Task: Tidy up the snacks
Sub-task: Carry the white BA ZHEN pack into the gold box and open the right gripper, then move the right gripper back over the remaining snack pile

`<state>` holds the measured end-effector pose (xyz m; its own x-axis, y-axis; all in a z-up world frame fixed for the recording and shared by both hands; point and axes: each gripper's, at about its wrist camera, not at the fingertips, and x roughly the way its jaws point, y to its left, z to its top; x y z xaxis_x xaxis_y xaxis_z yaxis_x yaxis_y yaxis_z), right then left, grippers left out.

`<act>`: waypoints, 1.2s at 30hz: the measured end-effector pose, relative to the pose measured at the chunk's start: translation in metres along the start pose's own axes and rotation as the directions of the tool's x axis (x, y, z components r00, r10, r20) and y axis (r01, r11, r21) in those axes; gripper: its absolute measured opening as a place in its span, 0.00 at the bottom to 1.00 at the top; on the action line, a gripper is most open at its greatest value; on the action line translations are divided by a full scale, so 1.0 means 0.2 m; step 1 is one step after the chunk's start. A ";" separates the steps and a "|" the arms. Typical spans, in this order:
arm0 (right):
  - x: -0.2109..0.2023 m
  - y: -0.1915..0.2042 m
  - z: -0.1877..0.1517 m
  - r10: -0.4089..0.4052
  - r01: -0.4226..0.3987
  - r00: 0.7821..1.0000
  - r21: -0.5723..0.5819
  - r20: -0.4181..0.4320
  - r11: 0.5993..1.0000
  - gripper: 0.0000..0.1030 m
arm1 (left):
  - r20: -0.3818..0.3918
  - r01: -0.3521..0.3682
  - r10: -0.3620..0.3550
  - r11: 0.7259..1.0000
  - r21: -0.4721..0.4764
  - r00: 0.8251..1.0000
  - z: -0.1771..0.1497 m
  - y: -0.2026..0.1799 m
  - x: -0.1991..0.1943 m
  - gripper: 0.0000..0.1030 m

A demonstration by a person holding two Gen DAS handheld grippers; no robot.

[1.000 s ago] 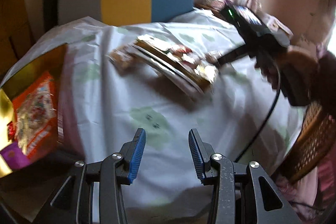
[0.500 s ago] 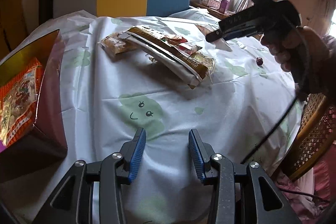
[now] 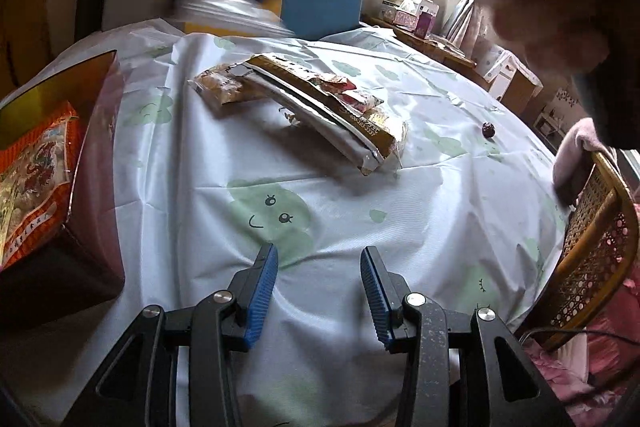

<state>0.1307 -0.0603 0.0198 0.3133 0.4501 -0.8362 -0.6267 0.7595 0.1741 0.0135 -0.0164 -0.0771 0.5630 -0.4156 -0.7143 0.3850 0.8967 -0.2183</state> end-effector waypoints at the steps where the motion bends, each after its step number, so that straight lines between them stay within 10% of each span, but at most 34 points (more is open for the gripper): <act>1: 0.01 0.05 0.03 0.031 -0.032 1.000 -0.022 -0.002 0.999 0.35 | 0.002 0.002 -0.002 1.000 -0.001 1.000 0.00 0.00 0.00 0.42; 10: 0.19 0.35 0.18 0.240 -0.248 0.967 -0.104 -0.085 0.963 0.42 | 0.008 0.016 -0.016 1.000 -0.014 1.000 0.00 0.01 0.00 0.42; 36: -0.06 -0.51 -0.29 -0.051 0.059 0.998 0.267 -0.038 0.962 0.50 | -0.005 -0.022 0.022 1.000 0.009 1.000 0.01 -0.01 0.01 0.42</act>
<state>0.1496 -0.1708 -0.0189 0.3176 0.3927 -0.8631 -0.3934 0.8828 0.2569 0.0149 -0.0190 -0.0777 0.5677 -0.3953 -0.7221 0.3791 0.9042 -0.1969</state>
